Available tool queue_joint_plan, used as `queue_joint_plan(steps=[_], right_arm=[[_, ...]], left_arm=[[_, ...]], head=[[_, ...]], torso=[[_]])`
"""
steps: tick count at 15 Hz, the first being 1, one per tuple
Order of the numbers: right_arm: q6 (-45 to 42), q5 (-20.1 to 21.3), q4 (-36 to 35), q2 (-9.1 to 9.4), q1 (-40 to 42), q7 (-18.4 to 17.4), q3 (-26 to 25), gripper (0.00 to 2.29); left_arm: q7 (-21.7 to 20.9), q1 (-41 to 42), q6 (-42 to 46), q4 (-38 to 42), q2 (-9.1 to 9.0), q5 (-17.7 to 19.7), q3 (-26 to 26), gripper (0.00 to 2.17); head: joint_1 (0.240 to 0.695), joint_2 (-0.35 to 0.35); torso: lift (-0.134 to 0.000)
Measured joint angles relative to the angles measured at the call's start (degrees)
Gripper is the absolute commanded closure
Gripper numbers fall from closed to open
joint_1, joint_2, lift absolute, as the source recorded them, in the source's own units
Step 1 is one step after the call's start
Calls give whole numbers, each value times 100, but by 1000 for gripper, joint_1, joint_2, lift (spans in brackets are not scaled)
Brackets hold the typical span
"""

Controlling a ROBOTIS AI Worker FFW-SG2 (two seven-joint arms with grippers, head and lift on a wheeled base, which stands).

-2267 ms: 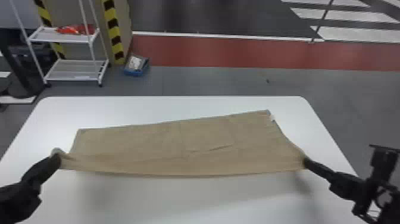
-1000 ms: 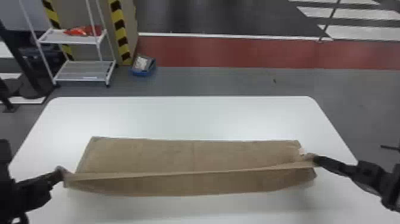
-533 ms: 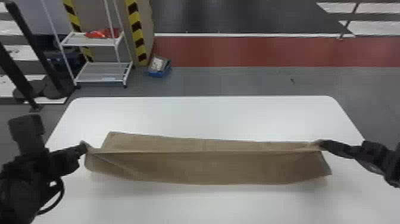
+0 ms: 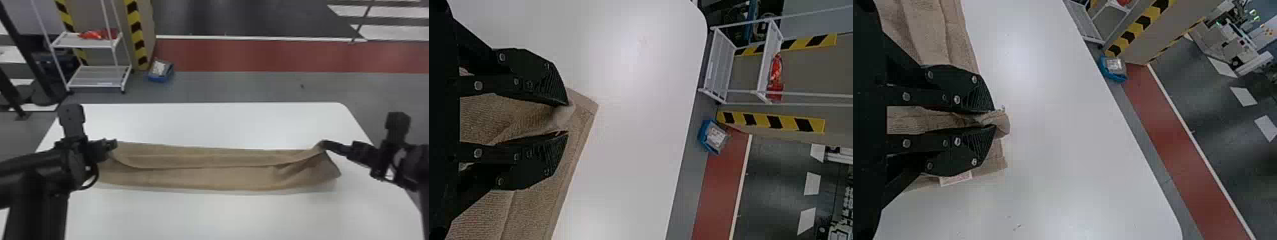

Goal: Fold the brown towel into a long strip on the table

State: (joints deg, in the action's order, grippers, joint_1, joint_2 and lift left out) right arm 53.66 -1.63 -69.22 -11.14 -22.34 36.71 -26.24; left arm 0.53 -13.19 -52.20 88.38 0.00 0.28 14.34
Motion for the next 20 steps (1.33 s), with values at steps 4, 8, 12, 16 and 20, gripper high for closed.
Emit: queue_joint_plan(steps=[4, 8, 12, 16, 20], right_arm=[[-1830, -158, 663, 47, -133, -144, 18, 49], [-2207, -181, 841, -25, -73, -132, -98, 93], [-2227, -256, 796, -207, 237, 982, -337, 208], [-3710, -275, 640, -240, 828, 2461, -320, 944], [-3593, -159, -336, 17, 1418, 2717, 394, 1892]], left_arm=[[500, -352, 1502, -1059, 24, -79, -139, 33], [730, -128, 2594, -1193, 141, -74, 113, 46], [-581, 676, 3905, -870, 238, 394, 762, 39], [-1591, 1228, 4223, -684, 409, 1484, 1319, 39], [-1671, 1435, 4531, -576, 417, 1765, 1361, 39]], head=[[695, -34], [695, -9], [695, 19], [695, 73], [695, 142]], torso=[[-57], [-57], [-57], [-57], [-57]])
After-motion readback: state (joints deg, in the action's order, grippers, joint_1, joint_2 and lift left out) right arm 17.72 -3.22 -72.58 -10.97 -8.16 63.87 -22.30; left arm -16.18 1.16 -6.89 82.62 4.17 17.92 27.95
